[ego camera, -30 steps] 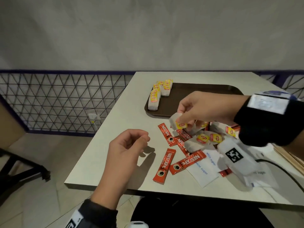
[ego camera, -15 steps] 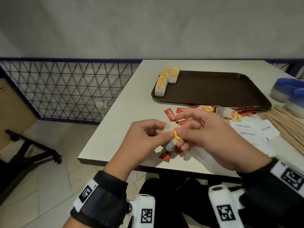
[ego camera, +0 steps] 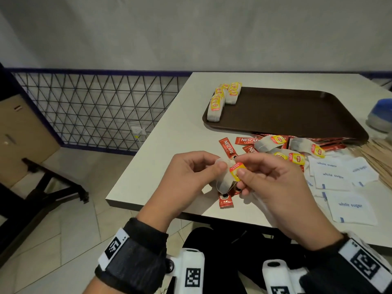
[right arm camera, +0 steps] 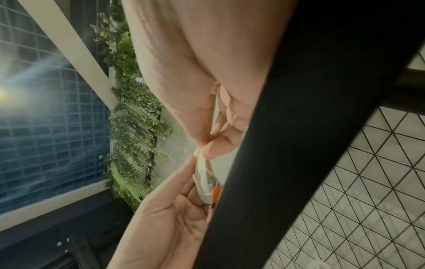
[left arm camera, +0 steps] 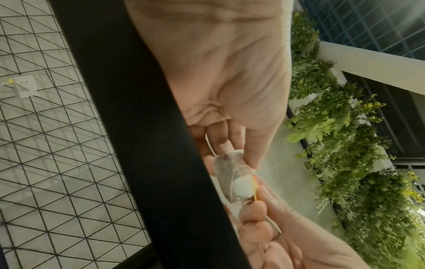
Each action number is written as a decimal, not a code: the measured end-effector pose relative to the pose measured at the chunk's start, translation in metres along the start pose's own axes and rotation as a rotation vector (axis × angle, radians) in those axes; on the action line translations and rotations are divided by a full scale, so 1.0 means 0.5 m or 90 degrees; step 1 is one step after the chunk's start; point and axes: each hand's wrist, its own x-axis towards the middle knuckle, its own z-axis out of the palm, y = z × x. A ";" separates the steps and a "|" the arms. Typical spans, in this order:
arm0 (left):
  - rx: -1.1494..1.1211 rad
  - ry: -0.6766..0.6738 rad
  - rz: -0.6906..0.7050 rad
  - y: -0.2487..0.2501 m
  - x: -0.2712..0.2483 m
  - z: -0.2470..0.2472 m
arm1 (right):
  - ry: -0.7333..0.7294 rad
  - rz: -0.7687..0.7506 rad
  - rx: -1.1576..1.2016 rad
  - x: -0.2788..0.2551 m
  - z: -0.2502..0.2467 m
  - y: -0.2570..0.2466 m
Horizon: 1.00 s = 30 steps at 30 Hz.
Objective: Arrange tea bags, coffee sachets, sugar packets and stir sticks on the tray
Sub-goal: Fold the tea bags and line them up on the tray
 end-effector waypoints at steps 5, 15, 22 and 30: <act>-0.053 0.043 -0.001 -0.003 0.002 -0.003 | 0.005 -0.014 0.005 -0.008 -0.002 0.009; -0.053 0.053 0.006 -0.003 0.001 0.000 | -0.018 -0.013 -0.046 -0.013 0.003 0.011; -0.188 0.200 0.005 -0.007 0.013 -0.007 | -0.024 -0.003 -0.068 -0.018 0.010 0.004; -0.211 0.300 0.032 0.015 0.005 -0.001 | -0.158 0.024 -0.049 -0.015 0.013 -0.068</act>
